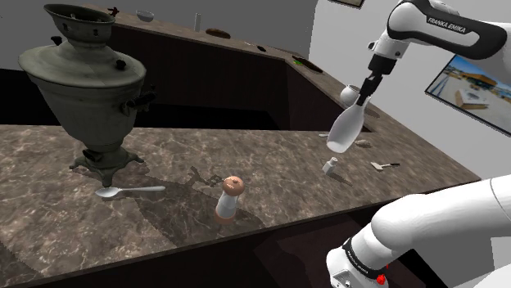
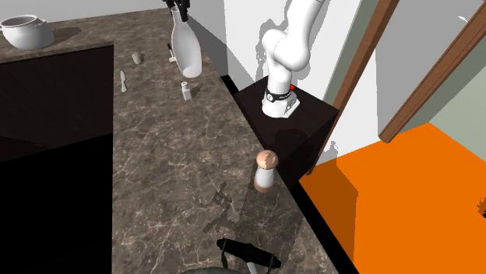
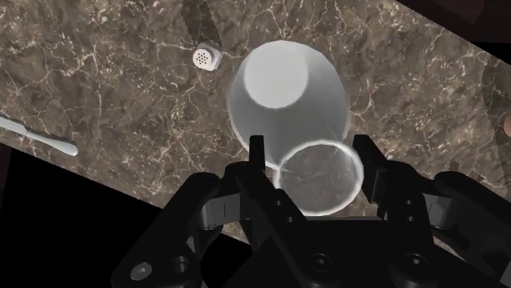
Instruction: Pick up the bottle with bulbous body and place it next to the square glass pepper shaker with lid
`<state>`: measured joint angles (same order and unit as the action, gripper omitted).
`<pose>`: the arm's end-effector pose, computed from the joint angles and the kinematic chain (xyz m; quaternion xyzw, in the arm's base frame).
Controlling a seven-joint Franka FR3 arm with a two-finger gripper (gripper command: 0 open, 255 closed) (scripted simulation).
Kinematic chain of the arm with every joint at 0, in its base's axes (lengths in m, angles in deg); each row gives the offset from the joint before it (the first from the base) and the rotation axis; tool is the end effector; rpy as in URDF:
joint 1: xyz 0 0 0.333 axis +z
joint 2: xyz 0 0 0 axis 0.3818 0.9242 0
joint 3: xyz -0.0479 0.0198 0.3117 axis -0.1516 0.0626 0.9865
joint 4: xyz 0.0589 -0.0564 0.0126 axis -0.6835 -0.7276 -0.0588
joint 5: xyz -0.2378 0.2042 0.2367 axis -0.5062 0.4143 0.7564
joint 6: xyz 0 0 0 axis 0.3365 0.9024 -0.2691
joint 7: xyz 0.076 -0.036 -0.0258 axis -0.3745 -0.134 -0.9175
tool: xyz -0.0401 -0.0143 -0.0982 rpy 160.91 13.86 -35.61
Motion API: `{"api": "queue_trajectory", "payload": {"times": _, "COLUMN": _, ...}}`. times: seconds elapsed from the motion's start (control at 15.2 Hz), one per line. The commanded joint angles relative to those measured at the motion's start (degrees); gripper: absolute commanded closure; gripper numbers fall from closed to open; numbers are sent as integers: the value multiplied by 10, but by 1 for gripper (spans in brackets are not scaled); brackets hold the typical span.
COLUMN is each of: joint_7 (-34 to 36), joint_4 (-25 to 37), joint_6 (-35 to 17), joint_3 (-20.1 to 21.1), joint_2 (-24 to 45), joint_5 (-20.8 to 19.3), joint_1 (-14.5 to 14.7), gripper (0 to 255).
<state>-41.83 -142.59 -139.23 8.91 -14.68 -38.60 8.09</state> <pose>0.3496 -0.2166 0.6440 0.9977 0.0471 -0.0463 0.0166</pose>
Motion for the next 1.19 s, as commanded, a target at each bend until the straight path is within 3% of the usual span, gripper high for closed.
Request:
{"api": "queue_trajectory", "payload": {"times": 0.0, "joint_7": 2, "joint_4": -22, "joint_6": -16, "joint_3": -1, "joint_2": -6, "joint_5": -1, "joint_1": -1, "gripper": 255}}
{"api": "queue_trajectory", "payload": {"times": 1.12, "joint_7": 14, "joint_4": -169, "joint_6": -144, "joint_3": -9, "joint_2": -25, "joint_5": -10, "joint_1": -5, "gripper": 255}}
